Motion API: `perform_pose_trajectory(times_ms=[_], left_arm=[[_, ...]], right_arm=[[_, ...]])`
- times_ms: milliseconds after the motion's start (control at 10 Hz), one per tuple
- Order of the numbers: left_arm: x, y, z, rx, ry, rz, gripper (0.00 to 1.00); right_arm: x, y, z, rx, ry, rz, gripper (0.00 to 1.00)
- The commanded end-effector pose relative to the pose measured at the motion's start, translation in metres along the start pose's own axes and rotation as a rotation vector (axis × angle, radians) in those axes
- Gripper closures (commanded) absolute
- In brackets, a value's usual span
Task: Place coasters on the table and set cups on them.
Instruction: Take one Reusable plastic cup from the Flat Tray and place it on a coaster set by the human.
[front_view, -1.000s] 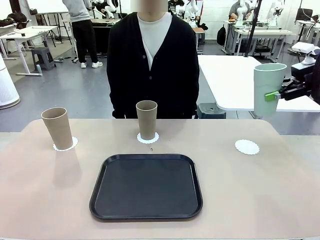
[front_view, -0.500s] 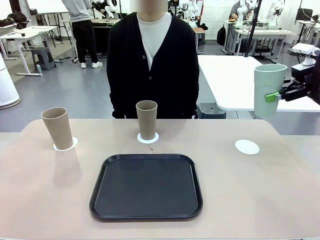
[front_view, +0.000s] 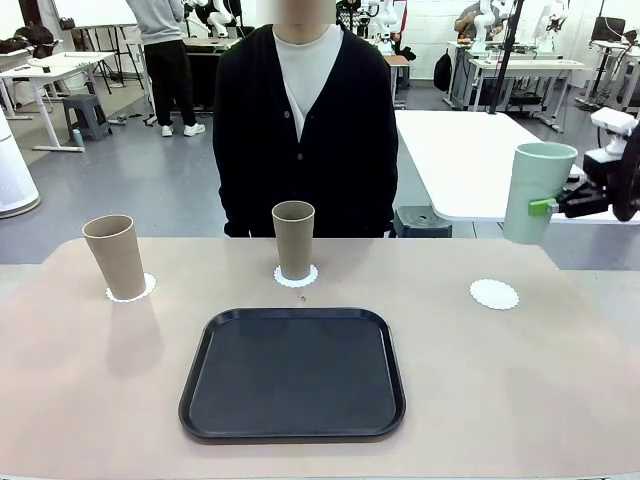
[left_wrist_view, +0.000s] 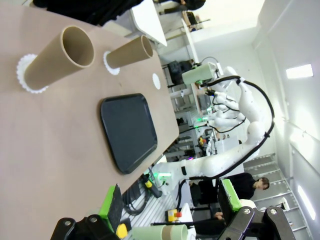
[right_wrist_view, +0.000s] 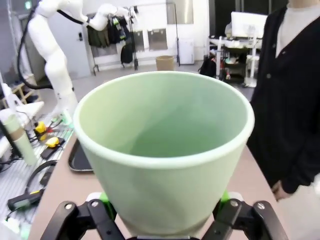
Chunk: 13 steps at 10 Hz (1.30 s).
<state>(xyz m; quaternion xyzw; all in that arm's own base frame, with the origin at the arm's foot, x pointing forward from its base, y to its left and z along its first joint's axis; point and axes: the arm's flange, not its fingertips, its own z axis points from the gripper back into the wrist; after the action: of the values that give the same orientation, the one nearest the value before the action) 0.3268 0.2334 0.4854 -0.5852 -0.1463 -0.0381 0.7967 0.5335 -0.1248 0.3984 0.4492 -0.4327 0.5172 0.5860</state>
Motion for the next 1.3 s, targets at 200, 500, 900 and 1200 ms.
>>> perform_pose_trajectory(times_ms=[200, 500, 900, 1200], left_arm=[[-0.001, -0.002, 0.002, -0.014, -0.002, -0.003, 0.00], [-0.001, -0.002, 0.002, -0.014, -0.002, -0.003, 0.00], [-0.001, -0.002, 0.002, -0.014, -0.002, -0.003, 0.00], [-0.001, -0.002, 0.002, -0.014, -0.002, -0.003, 0.00]], right_arm=[[-0.066, -0.015, 0.008, 0.044, -0.089, -0.030, 0.15], [-0.097, -0.020, -0.010, 0.037, -0.061, -0.057, 0.15], [-0.118, -0.031, -0.023, -0.054, 0.019, -0.063, 0.15], [-0.124, -0.034, -0.031, -0.064, 0.024, -0.051, 0.15]])
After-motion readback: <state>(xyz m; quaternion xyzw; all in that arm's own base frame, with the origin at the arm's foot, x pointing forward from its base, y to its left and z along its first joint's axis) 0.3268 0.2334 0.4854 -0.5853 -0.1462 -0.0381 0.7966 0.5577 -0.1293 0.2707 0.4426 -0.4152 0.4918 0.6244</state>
